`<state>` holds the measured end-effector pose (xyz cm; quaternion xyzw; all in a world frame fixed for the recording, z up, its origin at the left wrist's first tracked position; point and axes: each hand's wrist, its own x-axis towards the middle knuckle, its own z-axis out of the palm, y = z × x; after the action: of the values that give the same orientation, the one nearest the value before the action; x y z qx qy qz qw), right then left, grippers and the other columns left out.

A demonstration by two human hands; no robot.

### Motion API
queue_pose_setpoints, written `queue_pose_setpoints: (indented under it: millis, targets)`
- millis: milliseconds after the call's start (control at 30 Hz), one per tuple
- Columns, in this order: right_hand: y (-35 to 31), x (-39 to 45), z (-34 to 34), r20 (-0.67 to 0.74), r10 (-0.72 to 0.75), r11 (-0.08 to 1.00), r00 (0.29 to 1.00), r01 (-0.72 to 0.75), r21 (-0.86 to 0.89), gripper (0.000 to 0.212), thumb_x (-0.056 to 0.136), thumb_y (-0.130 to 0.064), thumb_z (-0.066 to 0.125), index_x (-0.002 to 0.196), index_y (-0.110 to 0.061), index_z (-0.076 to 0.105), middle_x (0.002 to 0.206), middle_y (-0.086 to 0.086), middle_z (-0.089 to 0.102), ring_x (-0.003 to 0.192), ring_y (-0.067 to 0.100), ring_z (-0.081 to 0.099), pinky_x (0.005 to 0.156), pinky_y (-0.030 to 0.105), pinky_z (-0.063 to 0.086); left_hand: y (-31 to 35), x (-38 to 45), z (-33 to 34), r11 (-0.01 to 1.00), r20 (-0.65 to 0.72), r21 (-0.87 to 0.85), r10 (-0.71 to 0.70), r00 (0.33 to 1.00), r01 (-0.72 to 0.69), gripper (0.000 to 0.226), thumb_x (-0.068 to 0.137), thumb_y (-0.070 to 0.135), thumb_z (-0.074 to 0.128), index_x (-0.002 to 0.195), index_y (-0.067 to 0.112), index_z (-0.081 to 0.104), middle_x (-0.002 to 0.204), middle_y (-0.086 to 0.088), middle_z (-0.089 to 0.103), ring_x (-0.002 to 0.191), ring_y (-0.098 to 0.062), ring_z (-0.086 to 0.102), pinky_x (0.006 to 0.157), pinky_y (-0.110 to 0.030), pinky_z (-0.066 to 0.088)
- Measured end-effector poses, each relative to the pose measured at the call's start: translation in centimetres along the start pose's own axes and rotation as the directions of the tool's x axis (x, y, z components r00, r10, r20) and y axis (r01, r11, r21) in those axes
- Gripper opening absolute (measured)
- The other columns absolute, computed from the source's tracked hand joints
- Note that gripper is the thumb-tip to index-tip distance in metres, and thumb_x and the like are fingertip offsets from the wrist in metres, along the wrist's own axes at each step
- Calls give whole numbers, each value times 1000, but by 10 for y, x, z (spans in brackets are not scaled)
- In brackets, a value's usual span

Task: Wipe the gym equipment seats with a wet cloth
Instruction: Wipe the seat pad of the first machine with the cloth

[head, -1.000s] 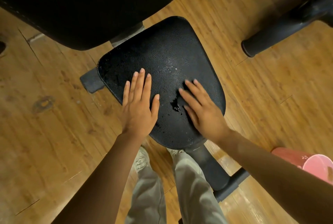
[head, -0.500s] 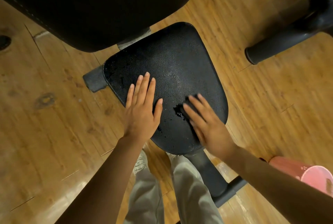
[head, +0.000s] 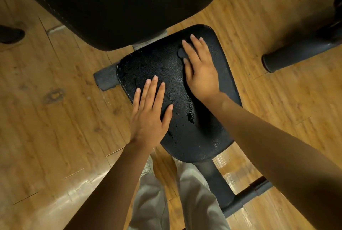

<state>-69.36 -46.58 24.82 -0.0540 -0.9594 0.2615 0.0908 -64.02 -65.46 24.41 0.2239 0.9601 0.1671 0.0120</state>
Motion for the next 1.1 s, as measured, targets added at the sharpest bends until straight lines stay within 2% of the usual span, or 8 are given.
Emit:
queue_pose_setpoints:
  millis: [100, 233, 400, 533, 733, 867, 967, 1100]
  targets:
    - [4, -39, -12, 79, -100, 995, 992, 101, 1, 43, 106, -15, 44, 148, -8, 45, 157, 15, 36, 150, 34, 23, 122, 36, 23, -2, -1, 0, 1000, -2, -24, -3, 1000, 3, 59, 104, 42, 33, 153, 10, 33, 164, -10, 21, 152, -23, 14, 125, -39, 3]
    - [12, -122, -38, 218, -194, 981, 957, 194, 19, 45, 103, -7, 49, 148, -5, 44, 157, 16, 35, 150, 37, 21, 120, 49, 28, -1, -1, -1, 998, 1, -65, -2, 1000, 2, 58, 104, 39, 34, 153, 9, 33, 164, -10, 20, 152, -23, 14, 125, -39, 4]
    - [21, -185, -60, 330, -269, 955, 905, 295, -29, 46, 106, -19, 42, 151, -13, 35, 158, 14, 33, 149, 37, 23, 113, 55, 37, -5, -6, -2, 999, -7, -39, 18, 1000, -18, 56, 105, 38, 33, 153, 8, 33, 163, -12, 22, 152, -26, 16, 125, -40, 7]
    - [11, -150, -47, 270, -272, 959, 924, 283, -1, 44, 105, -21, 47, 147, -9, 46, 155, 16, 38, 148, 38, 27, 114, 53, 36, -5, -6, -2, 999, -6, -45, 20, 1000, -20, 56, 105, 38, 33, 153, 8, 33, 163, -11, 22, 152, -25, 16, 125, -38, 5]
    - [-21, -37, -3, 91, -66, 997, 994, 69, -32, 46, 106, -28, 40, 148, -12, 47, 156, 13, 39, 149, 34, 26, 116, 45, 37, -7, -8, -3, 999, -3, -44, 29, 1000, -29, 56, 105, 37, 33, 153, 8, 32, 163, -12, 23, 152, -25, 16, 125, -39, 8]
    - [-19, -57, -6, 107, -111, 993, 988, 114, -19, 43, 106, -23, 43, 147, -11, 47, 155, 14, 40, 149, 34, 25, 119, 41, 33, -11, -12, -3, 999, 2, -48, 16, 1000, -16, 56, 105, 36, 33, 153, 7, 33, 163, -12, 23, 152, -25, 15, 125, -38, 7]
    - [-6, -122, -29, 223, -263, 964, 939, 265, 20, 42, 103, -15, 50, 144, -6, 51, 153, 16, 42, 149, 37, 26, 118, 47, 32, -11, -12, -4, 998, -2, -59, 22, 1000, -22, 56, 105, 36, 34, 153, 8, 32, 163, -11, 22, 152, -24, 16, 125, -37, 6]
    - [17, -179, -57, 361, -451, 886, 816, 458, 72, 41, 104, -21, 49, 144, -11, 49, 152, 14, 44, 147, 38, 31, 112, 51, 40, -13, -11, -6, 996, -4, -68, 53, 999, -53, 56, 105, 36, 33, 153, 8, 32, 163, -11, 23, 152, -24, 16, 125, -37, 7]
